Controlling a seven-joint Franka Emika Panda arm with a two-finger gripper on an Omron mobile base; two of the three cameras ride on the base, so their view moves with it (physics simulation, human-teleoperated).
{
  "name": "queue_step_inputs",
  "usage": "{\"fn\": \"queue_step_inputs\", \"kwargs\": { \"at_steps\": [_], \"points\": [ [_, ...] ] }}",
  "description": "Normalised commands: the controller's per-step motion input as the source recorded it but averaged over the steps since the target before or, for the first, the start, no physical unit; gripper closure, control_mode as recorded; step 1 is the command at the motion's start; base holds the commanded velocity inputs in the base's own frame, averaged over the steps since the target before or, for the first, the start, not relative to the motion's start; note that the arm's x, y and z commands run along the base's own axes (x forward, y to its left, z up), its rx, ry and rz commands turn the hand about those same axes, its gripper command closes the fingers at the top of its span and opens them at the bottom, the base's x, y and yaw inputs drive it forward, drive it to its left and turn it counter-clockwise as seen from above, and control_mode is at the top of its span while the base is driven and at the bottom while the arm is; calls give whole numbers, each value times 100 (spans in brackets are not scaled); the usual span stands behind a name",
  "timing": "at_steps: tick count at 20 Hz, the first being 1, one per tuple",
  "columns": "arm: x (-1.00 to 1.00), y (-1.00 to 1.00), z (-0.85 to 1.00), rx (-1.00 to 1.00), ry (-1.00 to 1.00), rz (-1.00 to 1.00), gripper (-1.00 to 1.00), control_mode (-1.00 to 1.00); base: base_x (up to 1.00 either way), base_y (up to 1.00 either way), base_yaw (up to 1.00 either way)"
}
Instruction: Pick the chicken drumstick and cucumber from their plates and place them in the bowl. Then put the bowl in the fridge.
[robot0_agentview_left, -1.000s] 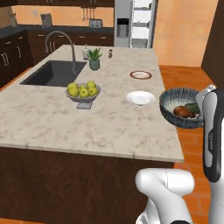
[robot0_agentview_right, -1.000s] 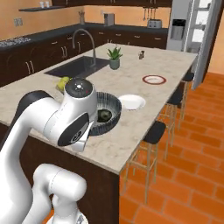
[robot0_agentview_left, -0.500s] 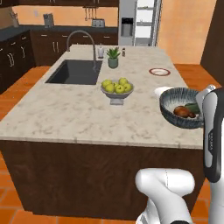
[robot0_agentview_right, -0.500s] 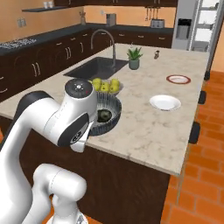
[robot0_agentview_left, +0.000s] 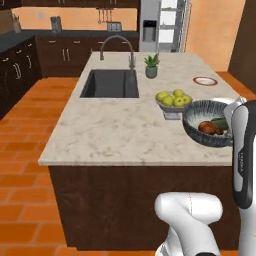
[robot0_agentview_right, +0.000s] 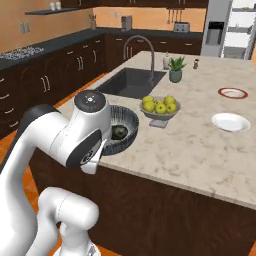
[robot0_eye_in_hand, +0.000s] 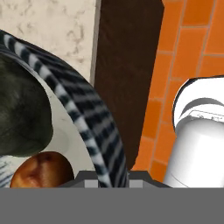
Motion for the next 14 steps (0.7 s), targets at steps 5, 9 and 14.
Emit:
{"fn": "queue_step_inputs", "kwargs": {
  "at_steps": [5,9,14],
  "points": [
    [0,0,0,0,0,0,100,100,33,100,-26],
    [0,0,0,0,0,0,100,100,33,100,-28],
    [0,0,0,0,0,0,100,100,33,100,-33]
  ]
}}
